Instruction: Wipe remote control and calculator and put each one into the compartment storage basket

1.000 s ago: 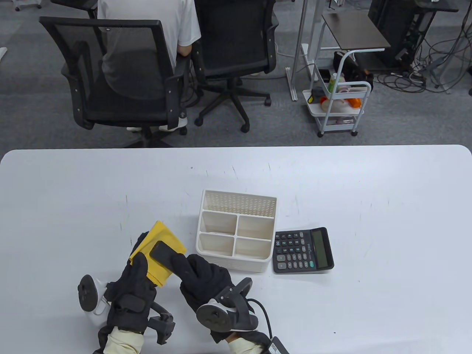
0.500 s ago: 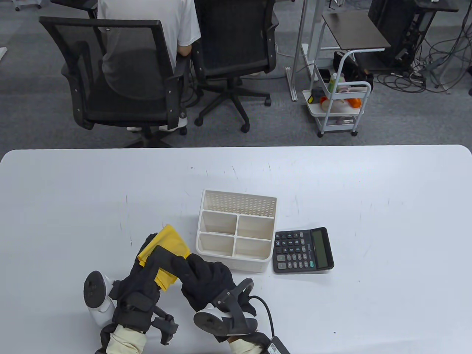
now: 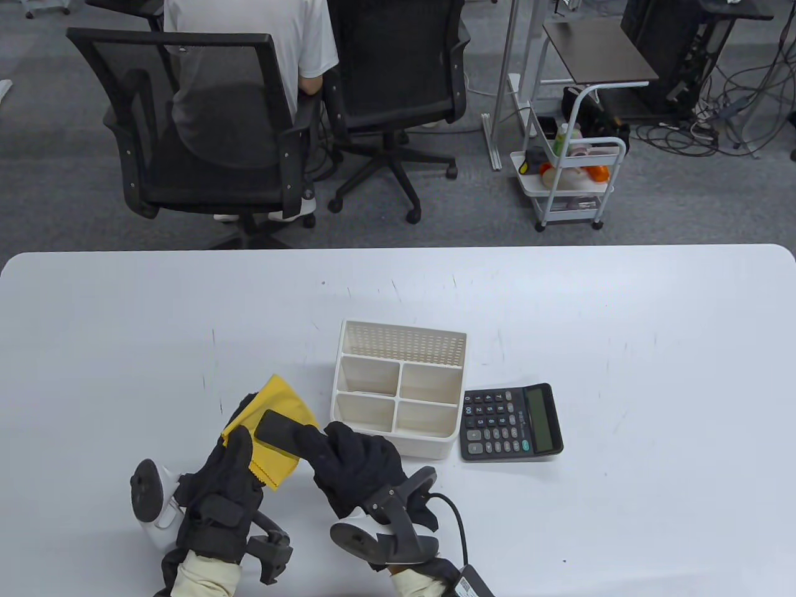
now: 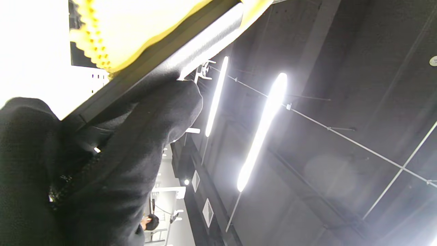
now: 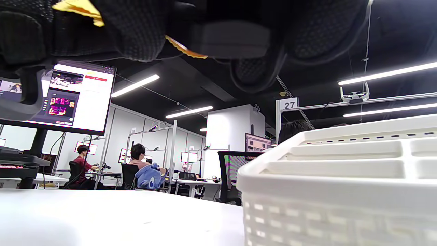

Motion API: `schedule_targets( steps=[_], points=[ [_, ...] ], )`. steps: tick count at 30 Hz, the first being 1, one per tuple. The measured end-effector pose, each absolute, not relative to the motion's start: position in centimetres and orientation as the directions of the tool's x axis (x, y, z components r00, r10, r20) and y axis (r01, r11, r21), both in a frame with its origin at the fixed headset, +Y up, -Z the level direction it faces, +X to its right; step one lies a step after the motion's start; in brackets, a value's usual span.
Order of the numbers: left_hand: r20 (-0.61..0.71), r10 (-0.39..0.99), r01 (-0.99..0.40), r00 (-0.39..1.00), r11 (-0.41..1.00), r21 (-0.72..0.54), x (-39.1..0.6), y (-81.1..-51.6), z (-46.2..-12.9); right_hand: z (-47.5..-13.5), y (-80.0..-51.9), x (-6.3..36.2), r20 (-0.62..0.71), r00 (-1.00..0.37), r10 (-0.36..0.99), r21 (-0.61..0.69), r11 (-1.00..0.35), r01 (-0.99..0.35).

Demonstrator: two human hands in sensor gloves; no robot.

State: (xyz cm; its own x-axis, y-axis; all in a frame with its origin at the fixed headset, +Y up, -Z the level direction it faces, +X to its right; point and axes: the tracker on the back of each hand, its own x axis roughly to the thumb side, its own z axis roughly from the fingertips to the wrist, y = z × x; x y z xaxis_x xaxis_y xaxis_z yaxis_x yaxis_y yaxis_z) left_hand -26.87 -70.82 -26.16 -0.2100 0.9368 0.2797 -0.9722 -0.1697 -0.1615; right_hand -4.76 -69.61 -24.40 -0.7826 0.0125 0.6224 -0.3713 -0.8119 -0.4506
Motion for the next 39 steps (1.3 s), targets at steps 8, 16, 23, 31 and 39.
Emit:
schedule_targets(
  steps=[8,16,23,31,39],
  points=[
    [0.293,0.93,-0.967,-0.224,-0.173,-0.187,-26.7,-70.6,-26.2,-24.8,-68.9,-3.8,0.602,-0.798,0.034,-0.442,-0.818,-0.368],
    [0.323,0.922,-0.967,-0.214,-0.153,-0.204,-26.6,-70.3,-26.2,-24.6,-66.9,-2.3,0.625,-0.78,0.037,-0.49,-0.758,-0.429],
    [0.294,0.939,-0.974,-0.18,-0.127,-0.19,-26.6,-70.7,-26.1,-25.1,-63.9,0.6,0.618,-0.747,0.245,-0.482,-0.633,-0.606],
    [0.275,0.953,-0.984,-0.128,-0.087,-0.155,-26.6,-70.9,-26.1,-27.6,-61.7,5.8,0.42,-0.852,0.313,-0.436,-0.754,-0.491],
    [0.232,0.97,-0.989,-0.076,-0.044,-0.14,-26.1,-71.6,-26.3,-31.1,-61.9,8.5,0.195,-0.958,0.211,-0.265,-0.929,-0.259]
  ],
)
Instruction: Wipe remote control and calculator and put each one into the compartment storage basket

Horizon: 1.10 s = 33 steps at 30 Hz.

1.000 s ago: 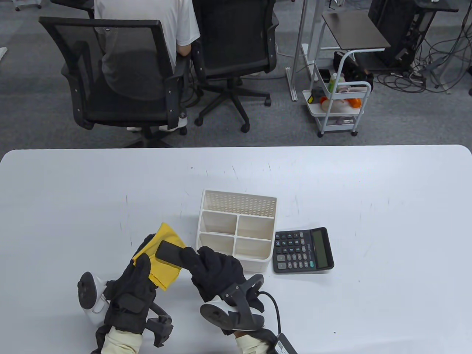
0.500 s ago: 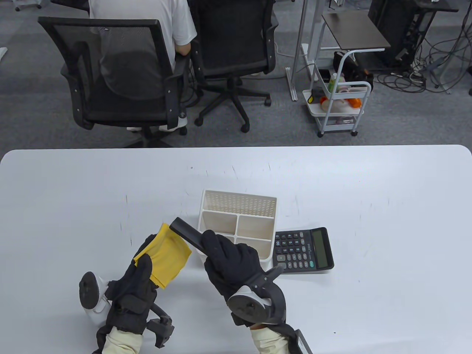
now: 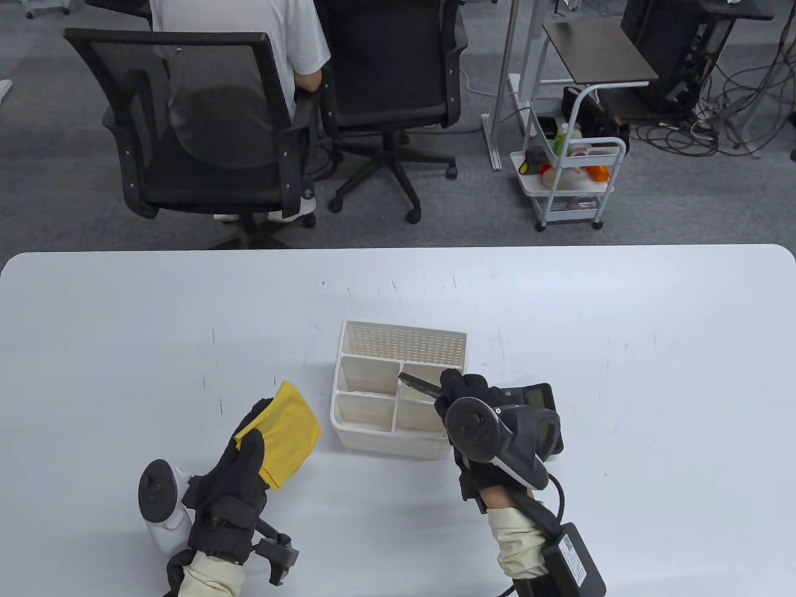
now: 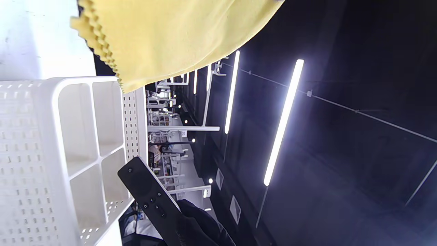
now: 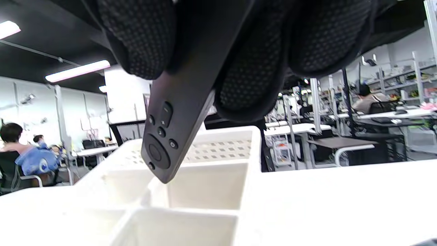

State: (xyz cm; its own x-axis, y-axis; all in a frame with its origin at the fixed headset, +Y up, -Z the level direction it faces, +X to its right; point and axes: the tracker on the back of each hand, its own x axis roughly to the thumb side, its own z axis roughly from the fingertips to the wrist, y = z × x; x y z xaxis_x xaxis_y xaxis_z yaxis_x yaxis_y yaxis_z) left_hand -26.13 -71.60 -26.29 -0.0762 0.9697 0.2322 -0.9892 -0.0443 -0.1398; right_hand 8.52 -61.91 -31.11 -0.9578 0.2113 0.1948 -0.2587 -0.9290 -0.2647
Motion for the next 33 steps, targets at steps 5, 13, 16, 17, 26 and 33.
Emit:
schedule_targets(
  steps=[5,13,16,17,26,33],
  points=[
    [0.213,0.976,-0.988,-0.053,-0.02,-0.152,-25.7,-72.0,-26.4,-33.4,-64.0,8.0,0.133,-0.974,0.185,-0.14,-0.969,-0.204],
    [0.192,0.98,-0.988,-0.044,-0.014,-0.154,-25.6,-72.2,-26.4,-35.2,-66.6,6.0,0.13,-0.986,0.101,-0.12,-0.986,-0.116],
    [0.186,0.981,-0.988,-0.048,-0.019,-0.156,-25.5,-72.2,-26.4,-35.4,-66.9,5.6,0.134,-0.989,0.068,-0.119,-0.989,-0.084],
    [0.185,0.982,-0.987,-0.05,-0.021,-0.156,-25.5,-72.1,-26.4,-35.4,-67.0,5.6,0.137,-0.989,0.059,-0.125,-0.989,-0.076],
    [0.181,0.983,-0.989,-0.039,-0.013,-0.146,-25.6,-72.1,-26.3,-34.6,-66.5,6.9,0.182,-0.959,0.218,-0.163,-0.955,-0.248],
    [0.187,0.982,-0.99,0.001,0.028,-0.139,-25.7,-72.2,-26.2,-33.4,-65.8,10.9,0.131,-0.919,0.371,-0.25,-0.885,-0.393]
  ],
)
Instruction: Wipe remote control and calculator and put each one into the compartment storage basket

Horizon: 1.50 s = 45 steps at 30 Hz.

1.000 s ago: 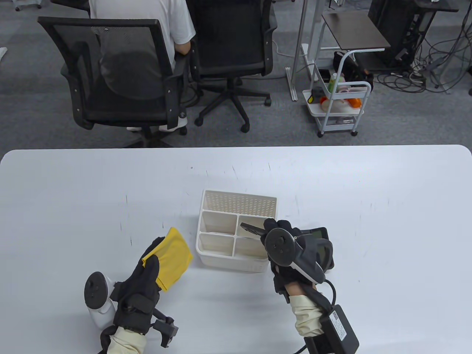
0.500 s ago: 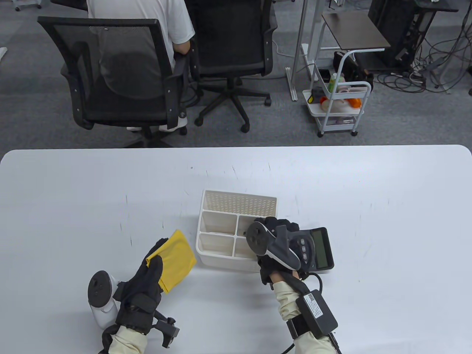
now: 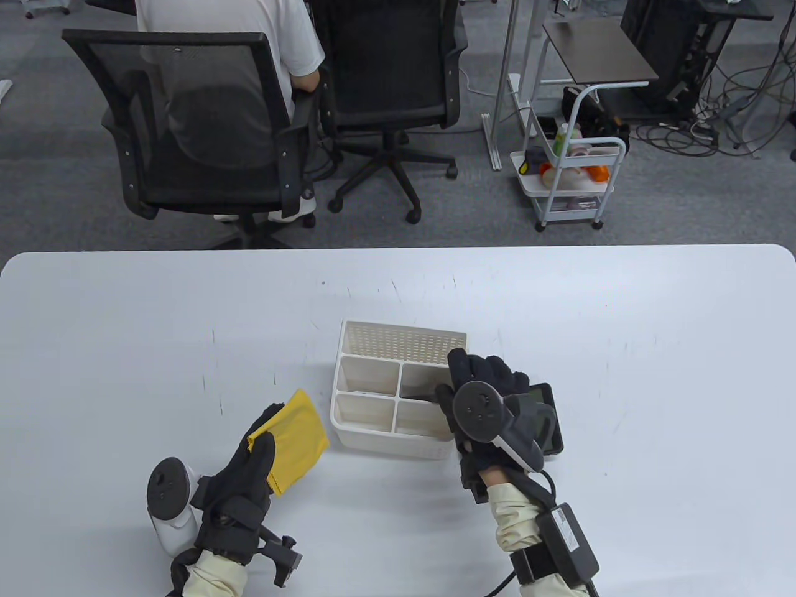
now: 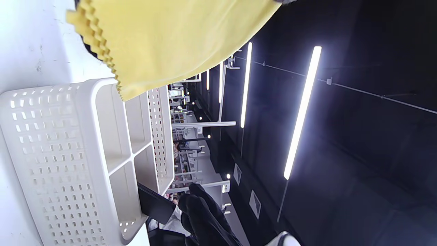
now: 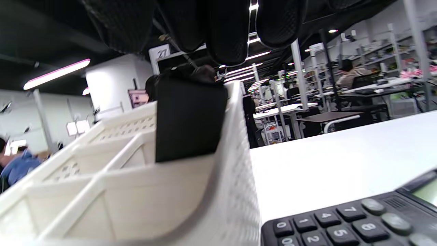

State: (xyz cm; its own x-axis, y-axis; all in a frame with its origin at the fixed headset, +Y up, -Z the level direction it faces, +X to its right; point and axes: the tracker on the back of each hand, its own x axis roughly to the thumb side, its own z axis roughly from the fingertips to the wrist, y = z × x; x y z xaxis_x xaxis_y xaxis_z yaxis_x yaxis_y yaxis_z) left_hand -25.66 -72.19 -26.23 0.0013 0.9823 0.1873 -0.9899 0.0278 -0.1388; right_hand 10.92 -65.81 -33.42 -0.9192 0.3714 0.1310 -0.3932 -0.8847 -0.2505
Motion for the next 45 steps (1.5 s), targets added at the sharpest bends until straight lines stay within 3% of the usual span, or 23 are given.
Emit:
schedule_targets(
  steps=[6,9,17,22,35,40,45],
  points=[
    [0.18,0.983,-0.99,0.02,0.044,-0.13,-25.7,-72.3,-26.2,-33.2,-67.7,15.7,-0.018,-0.892,0.452,-0.284,-0.857,-0.429],
    [0.175,0.984,-0.991,0.022,0.045,-0.126,-25.7,-72.3,-26.2,-33.6,-69.4,17.7,-0.138,-0.872,0.469,-0.228,-0.872,-0.433],
    [0.168,0.985,-0.991,0.032,0.053,-0.121,-25.8,-72.4,-26.1,-34.8,-74.3,21.1,-0.37,-0.835,0.407,-0.06,-0.907,-0.416],
    [0.162,0.986,-0.99,0.038,0.059,-0.125,-25.7,-72.5,-26.2,-35.3,-76.0,22.3,-0.47,-0.835,0.287,0.047,-0.936,-0.348],
    [0.162,0.986,-0.991,0.039,0.059,-0.12,-25.8,-72.4,-26.3,-35.7,-76.3,23.7,-0.581,-0.674,0.456,-0.008,-0.831,-0.556],
    [0.175,0.984,-0.993,0.027,0.047,-0.112,-26.0,-72.0,-26.2,-34.6,-76.0,23.8,-0.561,-0.542,0.626,-0.123,-0.71,-0.693],
    [0.182,0.983,-0.992,0.02,0.042,-0.119,-25.9,-71.9,-26.2,-33.4,-76.0,23.5,-0.499,-0.463,0.733,-0.226,-0.626,-0.746]
  ],
)
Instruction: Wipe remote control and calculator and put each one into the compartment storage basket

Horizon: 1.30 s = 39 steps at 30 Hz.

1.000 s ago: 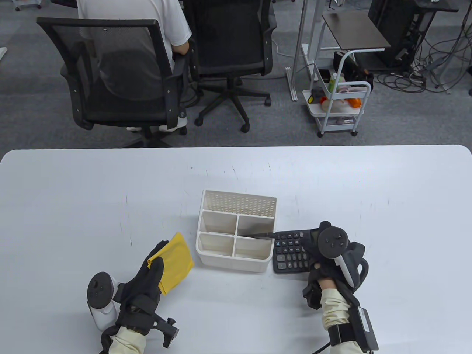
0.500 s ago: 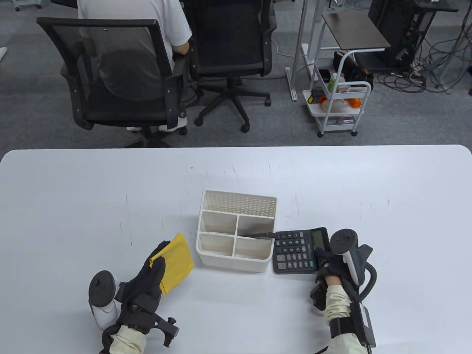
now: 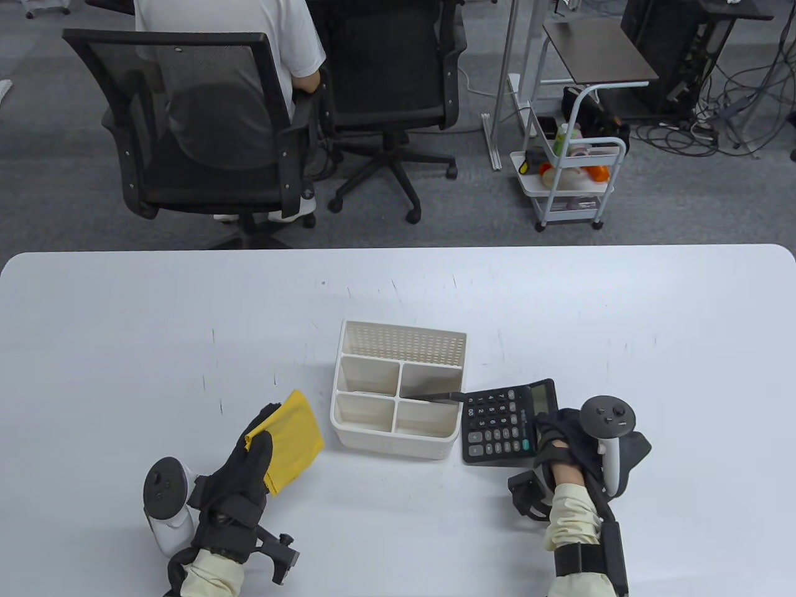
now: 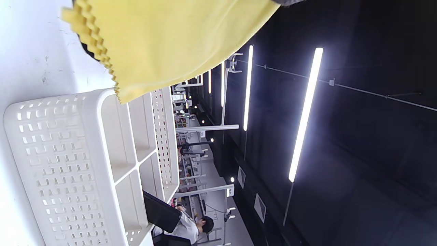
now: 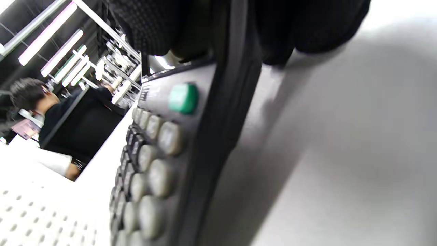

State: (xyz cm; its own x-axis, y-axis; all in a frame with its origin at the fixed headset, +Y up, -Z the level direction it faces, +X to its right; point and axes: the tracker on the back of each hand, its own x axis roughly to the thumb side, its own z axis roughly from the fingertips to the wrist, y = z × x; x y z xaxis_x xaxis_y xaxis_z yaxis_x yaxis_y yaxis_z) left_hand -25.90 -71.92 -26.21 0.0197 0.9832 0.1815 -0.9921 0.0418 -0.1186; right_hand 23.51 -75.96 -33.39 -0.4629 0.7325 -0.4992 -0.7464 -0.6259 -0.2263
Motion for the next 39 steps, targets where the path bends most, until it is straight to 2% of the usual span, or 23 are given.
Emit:
schedule_targets(
  steps=[10,13,15,19,24,29,33,39],
  points=[
    [0.185,0.983,-0.989,0.007,0.034,-0.141,-25.7,-71.9,-26.3,-31.3,-76.2,23.7,-0.417,-0.29,0.861,-0.339,-0.444,-0.83],
    [0.186,0.983,-0.989,0.004,0.031,-0.142,-25.7,-71.9,-26.4,-30.7,-75.3,24.0,-0.371,-0.216,0.903,-0.408,-0.367,-0.836],
    [0.185,0.983,-0.99,0.003,0.029,-0.136,-25.8,-71.9,-26.4,-30.0,-74.1,24.5,-0.319,-0.112,0.941,-0.457,-0.256,-0.852],
    [0.183,0.983,-0.99,-0.005,0.02,-0.138,-25.8,-71.9,-26.4,-29.3,-72.8,25.1,-0.248,-0.045,0.968,-0.514,-0.171,-0.841],
    [0.187,0.982,-0.991,-0.017,0.009,-0.134,-25.9,-71.8,-26.4,-27.5,-70.3,25.3,-0.095,0.114,0.989,-0.601,0.035,-0.798],
    [0.191,0.981,-0.991,-0.019,0.007,-0.135,-26.0,-71.8,-26.5,-27.1,-68.7,23.8,-0.03,0.246,0.969,-0.532,0.193,-0.825],
    [0.19,0.982,-0.992,-0.014,0.011,-0.129,-26.1,-71.8,-26.4,-27.2,-67.5,21.4,-0.014,0.237,0.971,-0.456,0.205,-0.866],
    [0.186,0.982,-0.995,-0.01,0.01,-0.103,-26.4,-71.8,-26.4,-27.8,-66.9,15.5,-0.013,0.249,0.968,-0.241,0.239,-0.941]
  ],
)
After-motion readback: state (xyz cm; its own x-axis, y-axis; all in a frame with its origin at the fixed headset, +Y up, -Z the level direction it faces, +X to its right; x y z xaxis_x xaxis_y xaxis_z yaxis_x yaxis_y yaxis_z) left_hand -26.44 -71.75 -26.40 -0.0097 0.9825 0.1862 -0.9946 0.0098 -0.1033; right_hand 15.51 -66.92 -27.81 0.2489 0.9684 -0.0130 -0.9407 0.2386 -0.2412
